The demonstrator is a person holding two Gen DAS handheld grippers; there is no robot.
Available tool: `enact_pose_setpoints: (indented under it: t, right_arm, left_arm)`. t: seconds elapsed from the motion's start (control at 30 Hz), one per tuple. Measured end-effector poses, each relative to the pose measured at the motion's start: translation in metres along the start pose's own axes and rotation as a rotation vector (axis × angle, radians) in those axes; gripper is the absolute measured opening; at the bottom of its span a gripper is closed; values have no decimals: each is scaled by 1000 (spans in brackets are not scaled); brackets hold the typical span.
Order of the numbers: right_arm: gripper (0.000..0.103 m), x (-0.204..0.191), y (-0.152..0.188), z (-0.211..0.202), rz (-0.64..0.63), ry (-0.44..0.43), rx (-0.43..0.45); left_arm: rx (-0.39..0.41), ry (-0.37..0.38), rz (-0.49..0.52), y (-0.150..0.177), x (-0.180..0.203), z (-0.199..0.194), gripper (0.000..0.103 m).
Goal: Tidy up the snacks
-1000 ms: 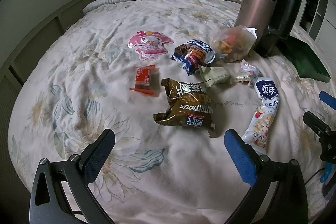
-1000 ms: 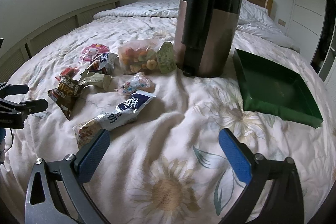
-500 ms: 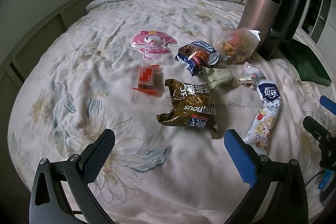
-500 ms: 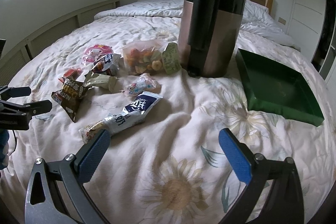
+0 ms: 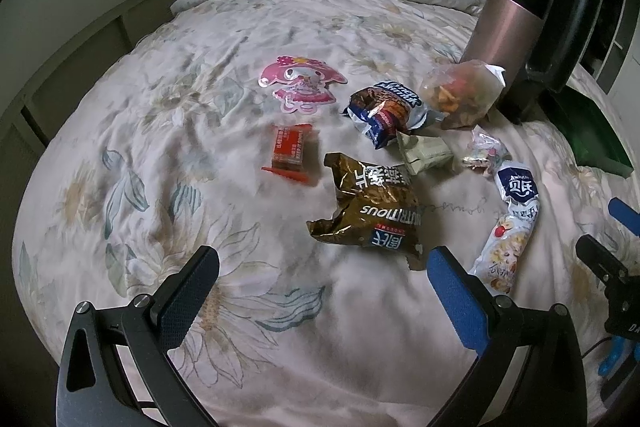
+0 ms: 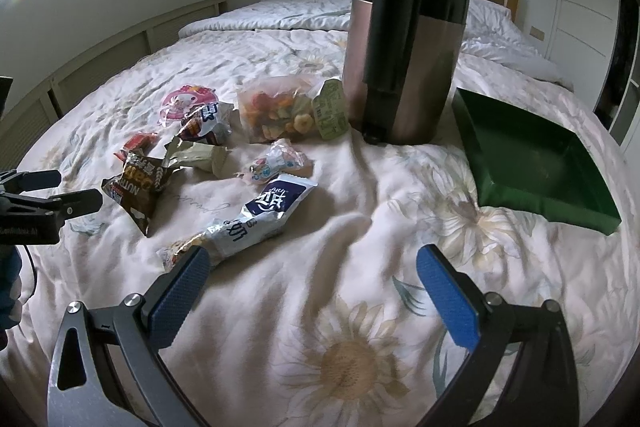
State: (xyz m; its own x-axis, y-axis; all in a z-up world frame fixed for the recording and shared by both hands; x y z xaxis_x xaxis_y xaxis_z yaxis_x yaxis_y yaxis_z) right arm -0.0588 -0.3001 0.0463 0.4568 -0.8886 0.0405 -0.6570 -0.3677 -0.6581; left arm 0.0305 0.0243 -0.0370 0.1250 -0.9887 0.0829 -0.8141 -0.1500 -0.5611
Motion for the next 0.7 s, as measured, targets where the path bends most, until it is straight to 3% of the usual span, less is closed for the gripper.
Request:
enact_pose_setpoints:
  t: [0.7]
  right_arm:
    - [103, -2, 0, 8, 24, -26, -24]
  left_arm:
    - [-15, 9, -12, -4, 4, 4, 102]
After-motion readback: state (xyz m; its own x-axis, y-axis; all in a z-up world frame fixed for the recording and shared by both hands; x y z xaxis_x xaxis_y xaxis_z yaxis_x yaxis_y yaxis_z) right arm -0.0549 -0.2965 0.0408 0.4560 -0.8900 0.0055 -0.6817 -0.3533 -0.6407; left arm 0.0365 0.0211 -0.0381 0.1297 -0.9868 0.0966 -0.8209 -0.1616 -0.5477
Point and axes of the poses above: each gripper's, at about its wrist camera, not at the fingertips, and z roughly the way its jaws point, x to its right, y to its underside, the point moved 4 cm from there along z, roughly the way its jaws point, and after that the axes turned 8 degrees about -z, right-handed, at the moved point
